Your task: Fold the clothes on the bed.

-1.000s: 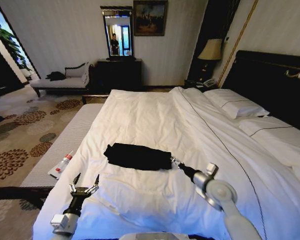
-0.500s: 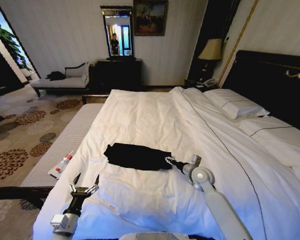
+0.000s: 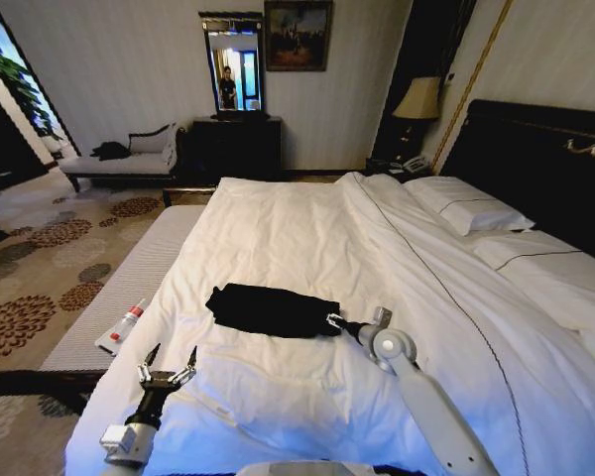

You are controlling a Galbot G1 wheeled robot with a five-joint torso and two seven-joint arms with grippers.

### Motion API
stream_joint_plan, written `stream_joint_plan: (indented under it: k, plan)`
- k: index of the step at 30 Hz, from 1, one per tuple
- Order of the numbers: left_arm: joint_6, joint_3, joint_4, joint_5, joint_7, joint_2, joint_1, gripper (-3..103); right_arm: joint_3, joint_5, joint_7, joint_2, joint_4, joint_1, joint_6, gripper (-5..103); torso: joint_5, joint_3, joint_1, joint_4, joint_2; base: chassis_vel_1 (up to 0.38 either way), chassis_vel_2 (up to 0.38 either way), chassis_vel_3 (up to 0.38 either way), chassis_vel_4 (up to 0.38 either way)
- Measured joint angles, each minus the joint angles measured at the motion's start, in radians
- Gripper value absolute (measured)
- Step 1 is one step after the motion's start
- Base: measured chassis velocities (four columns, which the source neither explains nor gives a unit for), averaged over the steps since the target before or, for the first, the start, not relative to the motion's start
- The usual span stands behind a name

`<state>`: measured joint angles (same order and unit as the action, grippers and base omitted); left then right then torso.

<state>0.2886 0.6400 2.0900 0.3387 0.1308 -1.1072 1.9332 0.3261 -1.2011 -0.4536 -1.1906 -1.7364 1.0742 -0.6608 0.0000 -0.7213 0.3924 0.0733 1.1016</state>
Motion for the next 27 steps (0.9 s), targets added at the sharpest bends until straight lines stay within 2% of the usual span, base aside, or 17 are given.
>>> stream_joint_plan:
  k: [16, 19, 20, 21, 23, 27]
  plan:
    - [0.0, 0.0, 0.0, 0.0, 0.0, 0.0, 0.0, 100, -0.017, 0.019, 0.007, -0.015, 0.051, -0.014, 0.007, 84, -0.0001, 0.0, 0.0, 0.0, 0.0, 0.0, 0.0, 0.0, 0.0]
    - [0.0, 0.0, 0.0, 0.0, 0.0, 0.0, 0.0, 100, -0.017, 0.017, 0.005, -0.018, 0.052, -0.014, 0.007, 73, 0.0, 0.0, 0.0, 0.0, 0.0, 0.0, 0.0, 0.0, 0.0]
    - [0.0, 0.0, 0.0, 0.0, 0.0, 0.0, 0.0, 100, -0.017, 0.015, 0.004, -0.018, 0.053, -0.014, 0.007, 73, 0.0, 0.0, 0.0, 0.0, 0.0, 0.0, 0.0, 0.0, 0.0]
    - [0.0, 0.0, 0.0, 0.0, 0.0, 0.0, 0.0, 100, -0.017, 0.014, 0.004, -0.02, 0.052, -0.013, 0.008, 62, -0.0001, 0.0, 0.0, 0.0, 0.0, 0.0, 0.0, 0.0, 0.0]
    - [0.0, 0.0, 0.0, 0.0, 0.0, 0.0, 0.0, 100, -0.017, 0.014, 0.003, -0.023, 0.052, -0.01, 0.009, 62, 0.0, 0.0, 0.0, 0.0001, 0.0, 0.0, 0.0, 0.0, 0.0]
    - [0.0, 0.0, 0.0, 0.0, 0.0, 0.0, 0.0, 100, -0.014, 0.012, 0.001, -0.034, 0.049, -0.004, 0.012, 41, 0.0, 0.0, 0.0, 0.0, 0.0, 0.0, 0.0, 0.0, 0.0]
